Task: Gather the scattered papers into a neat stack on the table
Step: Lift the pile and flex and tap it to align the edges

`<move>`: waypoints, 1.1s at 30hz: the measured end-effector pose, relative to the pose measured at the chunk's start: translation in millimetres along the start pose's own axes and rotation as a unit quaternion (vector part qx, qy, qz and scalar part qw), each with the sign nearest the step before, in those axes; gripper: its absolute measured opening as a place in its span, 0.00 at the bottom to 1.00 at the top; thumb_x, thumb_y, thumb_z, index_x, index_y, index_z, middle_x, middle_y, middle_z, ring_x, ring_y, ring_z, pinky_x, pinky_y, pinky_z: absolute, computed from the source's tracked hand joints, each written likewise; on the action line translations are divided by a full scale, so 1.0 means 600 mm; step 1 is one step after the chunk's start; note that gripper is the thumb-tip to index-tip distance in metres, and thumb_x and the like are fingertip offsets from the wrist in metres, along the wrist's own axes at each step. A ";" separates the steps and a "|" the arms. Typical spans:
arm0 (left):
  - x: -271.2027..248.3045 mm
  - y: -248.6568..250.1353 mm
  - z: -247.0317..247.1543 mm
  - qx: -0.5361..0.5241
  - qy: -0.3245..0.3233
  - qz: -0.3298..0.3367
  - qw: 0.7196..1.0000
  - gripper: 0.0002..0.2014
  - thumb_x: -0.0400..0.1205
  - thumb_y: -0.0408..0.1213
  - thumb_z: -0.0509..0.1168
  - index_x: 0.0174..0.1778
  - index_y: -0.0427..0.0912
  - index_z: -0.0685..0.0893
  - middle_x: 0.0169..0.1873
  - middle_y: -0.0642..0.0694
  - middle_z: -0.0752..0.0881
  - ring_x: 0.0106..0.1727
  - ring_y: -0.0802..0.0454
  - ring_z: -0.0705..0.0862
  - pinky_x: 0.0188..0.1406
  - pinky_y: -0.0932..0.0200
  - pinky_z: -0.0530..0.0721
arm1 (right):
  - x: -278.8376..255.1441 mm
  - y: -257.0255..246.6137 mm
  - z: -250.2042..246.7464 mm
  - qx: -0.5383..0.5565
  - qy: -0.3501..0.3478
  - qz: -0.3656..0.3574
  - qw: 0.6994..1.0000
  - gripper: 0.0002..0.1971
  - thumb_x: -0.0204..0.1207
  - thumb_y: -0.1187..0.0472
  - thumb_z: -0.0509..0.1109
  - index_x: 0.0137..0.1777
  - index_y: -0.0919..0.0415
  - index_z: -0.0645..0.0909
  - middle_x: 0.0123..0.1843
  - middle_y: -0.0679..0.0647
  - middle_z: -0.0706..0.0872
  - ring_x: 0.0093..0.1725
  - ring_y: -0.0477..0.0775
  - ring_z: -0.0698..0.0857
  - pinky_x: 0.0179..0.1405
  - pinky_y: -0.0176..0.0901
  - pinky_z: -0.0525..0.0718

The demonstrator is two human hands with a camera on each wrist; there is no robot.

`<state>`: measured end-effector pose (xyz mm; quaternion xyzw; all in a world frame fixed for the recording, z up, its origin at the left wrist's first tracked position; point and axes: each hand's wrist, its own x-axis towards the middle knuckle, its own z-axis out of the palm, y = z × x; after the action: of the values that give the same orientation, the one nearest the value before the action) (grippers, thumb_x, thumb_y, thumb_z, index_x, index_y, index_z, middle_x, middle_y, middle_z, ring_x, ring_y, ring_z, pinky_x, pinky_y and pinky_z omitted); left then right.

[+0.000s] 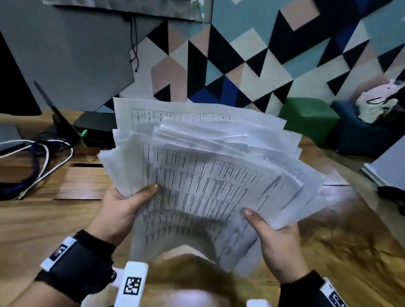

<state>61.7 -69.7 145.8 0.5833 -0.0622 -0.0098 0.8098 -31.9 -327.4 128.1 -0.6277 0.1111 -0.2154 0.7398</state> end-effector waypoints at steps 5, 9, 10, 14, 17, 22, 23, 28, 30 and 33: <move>-0.048 -0.076 0.012 0.056 0.106 0.042 0.992 0.14 0.70 0.25 0.77 0.49 0.40 0.87 0.38 0.57 0.93 0.42 0.63 0.91 0.43 0.71 0.86 | -0.051 0.057 0.028 -0.076 0.065 -0.072 0.992 0.22 0.73 0.63 0.75 0.57 0.33 0.84 0.55 0.28 0.87 0.57 0.22 0.82 0.56 0.14 0.74; -0.067 -0.147 -0.013 0.089 0.177 -0.007 0.980 0.13 0.65 0.30 0.76 0.45 0.40 0.85 0.33 0.52 0.93 0.38 0.54 0.90 0.38 0.64 0.88 | -0.065 0.125 0.019 -0.067 0.031 -0.015 0.997 0.24 0.61 0.70 0.77 0.59 0.55 0.87 0.48 0.30 0.90 0.53 0.30 0.87 0.58 0.26 0.81; -0.062 -0.152 -0.020 0.091 0.187 -0.012 0.978 0.12 0.69 0.24 0.74 0.46 0.37 0.85 0.33 0.50 0.92 0.36 0.56 0.90 0.39 0.62 0.89 | -0.056 0.130 0.016 -0.050 0.021 0.020 0.998 0.23 0.62 0.73 0.78 0.60 0.64 0.85 0.48 0.36 0.92 0.52 0.35 0.88 0.61 0.36 0.84; -0.045 -0.133 -0.053 0.105 0.161 -0.003 0.981 0.07 0.73 0.20 0.71 0.41 0.35 0.87 0.30 0.57 0.91 0.31 0.64 0.88 0.34 0.68 0.87 | -0.026 0.104 0.003 -0.073 -0.051 0.047 0.995 0.16 0.69 0.79 0.75 0.52 0.60 0.86 0.48 0.45 0.93 0.52 0.42 0.90 0.57 0.41 0.85; -0.041 -0.116 -0.082 0.087 0.123 0.001 0.989 0.07 0.67 0.24 0.73 0.40 0.31 0.84 0.27 0.52 0.90 0.30 0.60 0.87 0.30 0.68 0.85 | -0.020 0.078 -0.025 -0.043 -0.116 0.047 0.991 0.16 0.67 0.76 0.78 0.51 0.61 0.86 0.48 0.51 0.94 0.51 0.47 0.91 0.51 0.37 0.87; -0.039 -0.143 -0.063 0.119 0.097 -0.019 0.988 0.14 0.62 0.33 0.70 0.42 0.32 0.87 0.30 0.52 0.92 0.33 0.56 0.88 0.32 0.64 0.87 | -0.014 0.104 0.014 -0.089 -0.095 0.087 0.988 0.12 0.66 0.75 0.78 0.43 0.58 0.90 0.46 0.53 0.94 0.50 0.50 0.91 0.56 0.47 0.87; -0.037 -0.146 -0.056 0.113 0.095 -0.023 0.989 0.15 0.62 0.34 0.70 0.43 0.34 0.87 0.31 0.52 0.93 0.34 0.55 0.89 0.34 0.64 0.88 | -0.013 0.110 0.025 -0.105 -0.079 0.095 0.987 0.11 0.68 0.75 0.77 0.42 0.58 0.90 0.45 0.52 0.94 0.50 0.50 0.92 0.59 0.52 0.86; -0.031 -0.118 -0.042 0.071 0.089 0.008 0.993 0.13 0.65 0.30 0.69 0.45 0.40 0.86 0.34 0.54 0.93 0.36 0.62 0.90 0.36 0.69 0.86 | -0.014 0.098 0.027 -0.103 -0.013 0.068 0.992 0.10 0.73 0.63 0.77 0.53 0.59 0.87 0.48 0.46 0.93 0.52 0.43 0.90 0.61 0.47 0.87; -0.033 -0.103 -0.041 0.067 0.087 0.037 0.993 0.14 0.63 0.29 0.71 0.44 0.39 0.85 0.33 0.57 0.93 0.36 0.64 0.89 0.37 0.70 0.86 | -0.023 0.076 0.021 -0.080 -0.008 0.014 0.997 0.11 0.73 0.69 0.76 0.53 0.57 0.86 0.49 0.41 0.93 0.52 0.38 0.89 0.56 0.32 0.85; -0.038 -0.107 -0.045 0.072 0.116 0.043 0.990 0.18 0.59 0.30 0.72 0.45 0.38 0.82 0.33 0.51 0.92 0.36 0.67 0.88 0.37 0.72 0.85 | -0.033 0.078 0.010 -0.045 -0.015 -0.011 0.999 0.18 0.68 0.80 0.75 0.55 0.64 0.85 0.49 0.50 0.94 0.52 0.46 0.91 0.53 0.34 0.86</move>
<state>45.6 -62.3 74.8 0.6344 0.0067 0.0972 0.7669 -38.5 -307.4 81.5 -0.6645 0.1022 -0.2086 0.7103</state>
